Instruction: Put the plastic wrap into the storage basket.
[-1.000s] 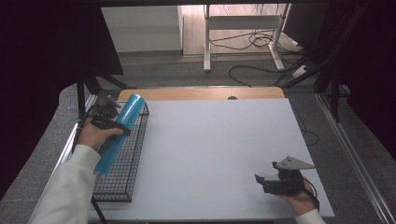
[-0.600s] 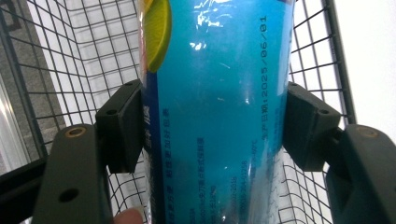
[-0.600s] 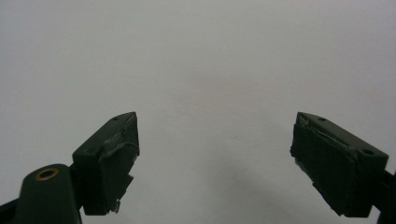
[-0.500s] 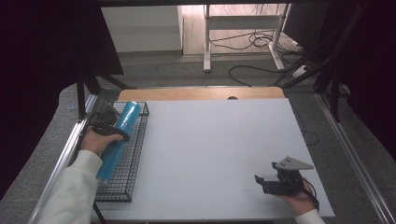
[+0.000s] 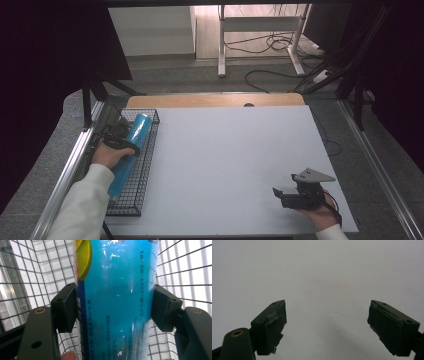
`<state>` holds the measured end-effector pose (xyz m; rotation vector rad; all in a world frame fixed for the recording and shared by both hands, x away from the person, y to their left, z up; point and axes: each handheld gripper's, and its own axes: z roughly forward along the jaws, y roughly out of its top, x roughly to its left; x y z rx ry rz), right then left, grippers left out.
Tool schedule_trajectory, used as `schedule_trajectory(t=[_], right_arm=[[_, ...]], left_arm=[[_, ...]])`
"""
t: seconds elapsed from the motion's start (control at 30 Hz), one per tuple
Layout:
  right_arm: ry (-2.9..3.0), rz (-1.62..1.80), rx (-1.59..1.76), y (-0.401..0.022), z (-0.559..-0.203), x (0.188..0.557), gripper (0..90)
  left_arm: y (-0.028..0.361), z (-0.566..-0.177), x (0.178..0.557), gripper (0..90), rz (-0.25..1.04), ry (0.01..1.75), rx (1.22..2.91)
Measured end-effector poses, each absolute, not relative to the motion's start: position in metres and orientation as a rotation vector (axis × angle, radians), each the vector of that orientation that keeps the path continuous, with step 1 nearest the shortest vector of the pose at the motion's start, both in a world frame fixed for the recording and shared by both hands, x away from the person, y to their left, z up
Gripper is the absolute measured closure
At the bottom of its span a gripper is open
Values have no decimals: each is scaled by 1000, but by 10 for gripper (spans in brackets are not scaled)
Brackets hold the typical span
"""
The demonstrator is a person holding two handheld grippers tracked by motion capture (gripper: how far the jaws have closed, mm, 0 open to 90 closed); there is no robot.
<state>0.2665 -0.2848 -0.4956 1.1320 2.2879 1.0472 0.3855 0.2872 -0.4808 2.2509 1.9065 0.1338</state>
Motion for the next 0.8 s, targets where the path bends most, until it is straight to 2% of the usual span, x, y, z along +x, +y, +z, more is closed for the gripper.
schedule_trajectory(t=[0.13, 0.2, 0.43, 0.8], right_arm=[[2288, 1044, 1129, -285, -496, 266, 160], [2288, 1045, 1131, -285, -496, 266, 160], [2281, 1049, 1134, -286, -495, 265, 160], [2278, 1043, 1131, -287, -496, 263, 160]], left_arm=[[289, -477, 384, 294, 173, 1921, 2177], [289, -462, 382, 239, 208, 1901, 2155], [283, -438, 367, 186, 261, 1754, 2077], [264, -428, 339, 189, 269, 1520, 2062]])
